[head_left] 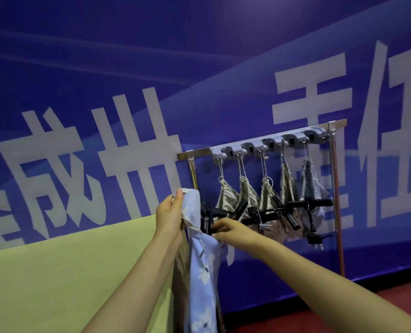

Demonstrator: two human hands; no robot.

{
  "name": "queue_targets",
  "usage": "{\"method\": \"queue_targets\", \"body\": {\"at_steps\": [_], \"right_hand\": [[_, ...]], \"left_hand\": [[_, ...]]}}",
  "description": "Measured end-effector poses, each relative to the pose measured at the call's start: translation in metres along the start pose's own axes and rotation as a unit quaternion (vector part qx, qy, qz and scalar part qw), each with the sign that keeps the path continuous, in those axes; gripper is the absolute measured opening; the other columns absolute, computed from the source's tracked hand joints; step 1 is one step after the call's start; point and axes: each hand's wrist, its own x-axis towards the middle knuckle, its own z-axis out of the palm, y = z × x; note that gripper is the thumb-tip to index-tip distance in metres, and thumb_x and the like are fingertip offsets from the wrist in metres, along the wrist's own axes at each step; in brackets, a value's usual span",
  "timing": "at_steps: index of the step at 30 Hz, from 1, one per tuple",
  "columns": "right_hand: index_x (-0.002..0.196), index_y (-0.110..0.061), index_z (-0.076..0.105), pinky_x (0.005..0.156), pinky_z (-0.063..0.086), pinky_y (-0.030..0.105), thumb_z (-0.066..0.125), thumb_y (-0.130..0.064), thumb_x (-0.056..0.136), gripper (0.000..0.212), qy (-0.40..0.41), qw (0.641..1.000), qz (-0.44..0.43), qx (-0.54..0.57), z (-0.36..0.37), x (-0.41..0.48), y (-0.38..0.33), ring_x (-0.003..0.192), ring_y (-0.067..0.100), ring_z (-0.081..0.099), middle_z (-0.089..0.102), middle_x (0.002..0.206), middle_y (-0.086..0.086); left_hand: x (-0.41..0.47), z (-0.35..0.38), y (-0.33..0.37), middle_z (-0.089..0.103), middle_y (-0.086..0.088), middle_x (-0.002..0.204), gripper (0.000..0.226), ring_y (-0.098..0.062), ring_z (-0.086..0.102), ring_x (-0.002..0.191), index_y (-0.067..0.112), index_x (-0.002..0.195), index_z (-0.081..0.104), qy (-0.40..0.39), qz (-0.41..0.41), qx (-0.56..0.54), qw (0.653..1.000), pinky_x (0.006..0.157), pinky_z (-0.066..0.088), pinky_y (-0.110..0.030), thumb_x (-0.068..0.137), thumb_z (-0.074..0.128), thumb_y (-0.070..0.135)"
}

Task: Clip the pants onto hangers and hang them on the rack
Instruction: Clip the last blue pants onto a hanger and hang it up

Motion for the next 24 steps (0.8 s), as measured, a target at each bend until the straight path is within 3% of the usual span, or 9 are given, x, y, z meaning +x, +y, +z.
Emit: {"method": "queue_targets", "body": {"at_steps": [2,5,7,9,11,13,15,19,24], "right_hand": [[0.114,-0.020,0.057,0.088,0.047,0.030,0.058,-0.022,0.092,0.022,-0.003,1.000,-0.001,0.011,0.004,0.000,0.005,0.099,0.015,0.057,0.060,0.114,0.005],[0.102,-0.015,0.059,0.076,0.044,0.024,0.054,-0.023,0.094,0.012,-0.013,1.000,0.007,0.017,0.010,0.001,0.013,0.082,0.009,0.053,0.059,0.092,-0.001],[0.092,-0.012,0.052,0.069,0.044,0.025,0.050,-0.021,0.097,0.011,0.030,0.994,0.025,0.098,0.015,0.003,0.017,0.070,0.011,0.048,0.053,0.079,0.001],[0.090,-0.009,0.045,0.060,0.048,0.028,0.051,-0.022,0.097,0.016,0.088,0.964,0.073,0.240,0.019,0.010,0.025,0.063,0.014,0.050,0.054,0.080,0.007],[0.108,-0.003,0.046,0.055,0.054,0.031,0.061,-0.030,0.091,0.035,0.120,0.921,0.133,0.346,0.022,0.017,0.030,0.063,0.021,0.056,0.060,0.098,0.016],[0.118,-0.005,0.051,0.059,0.055,0.031,0.072,-0.046,0.077,0.062,0.081,0.907,0.185,0.370,0.021,0.021,0.032,0.066,0.023,0.055,0.060,0.096,0.017],[0.111,-0.010,0.063,0.069,0.056,0.035,0.075,-0.050,0.074,0.056,0.012,0.907,0.211,0.365,0.022,0.020,0.025,0.077,0.024,0.063,0.066,0.091,0.014],[0.123,-0.004,0.058,0.081,0.049,0.034,0.052,-0.026,0.096,0.035,-0.039,0.933,0.154,0.323,0.037,0.016,0.012,0.084,0.022,0.060,0.066,0.090,0.007],[0.094,-0.006,0.070,0.067,0.054,0.030,0.056,-0.020,0.093,0.020,-0.043,0.946,0.057,0.316,0.043,0.014,-0.033,0.074,0.021,0.065,0.070,0.081,0.008]], "left_hand": [[-0.005,0.004,0.007,0.065,-0.012,0.090,0.027,-0.026,0.057,0.087,0.022,0.076,0.068,-0.009,0.004,-0.010,1.000,0.083,0.049,-0.045,0.092,0.054,0.039],[-0.011,0.009,0.009,0.064,-0.008,0.086,0.026,-0.023,0.057,0.086,0.018,0.079,0.065,-0.026,0.005,-0.039,0.999,0.080,0.045,-0.039,0.095,0.050,0.033],[-0.013,0.012,0.010,0.064,-0.006,0.082,0.026,-0.021,0.058,0.081,0.017,0.080,0.064,-0.042,0.008,-0.053,0.998,0.079,0.046,-0.038,0.096,0.048,0.031],[-0.014,0.014,0.013,0.064,-0.004,0.079,0.027,-0.019,0.058,0.077,0.017,0.080,0.064,-0.048,0.010,-0.062,0.997,0.078,0.046,-0.037,0.096,0.048,0.030],[-0.014,0.015,0.017,0.062,-0.004,0.078,0.027,-0.017,0.057,0.076,0.016,0.079,0.062,-0.049,0.012,-0.068,0.996,0.075,0.047,-0.034,0.096,0.048,0.030],[-0.014,0.015,0.020,0.062,-0.005,0.080,0.026,-0.019,0.058,0.078,0.016,0.081,0.062,-0.056,0.008,-0.078,0.995,0.076,0.047,-0.035,0.096,0.048,0.030],[-0.015,0.015,0.023,0.062,-0.006,0.079,0.026,-0.020,0.059,0.076,0.015,0.083,0.062,-0.066,0.000,-0.089,0.994,0.075,0.048,-0.036,0.097,0.046,0.029],[-0.016,0.010,0.034,0.060,-0.007,0.077,0.027,-0.020,0.059,0.073,0.013,0.083,0.061,-0.082,-0.003,-0.097,0.992,0.071,0.049,-0.034,0.098,0.045,0.029],[-0.009,-0.014,0.046,0.061,-0.005,0.073,0.030,-0.020,0.059,0.075,0.016,0.072,0.059,0.001,0.027,-0.049,0.998,0.076,0.050,-0.035,0.095,0.050,0.033]]}}
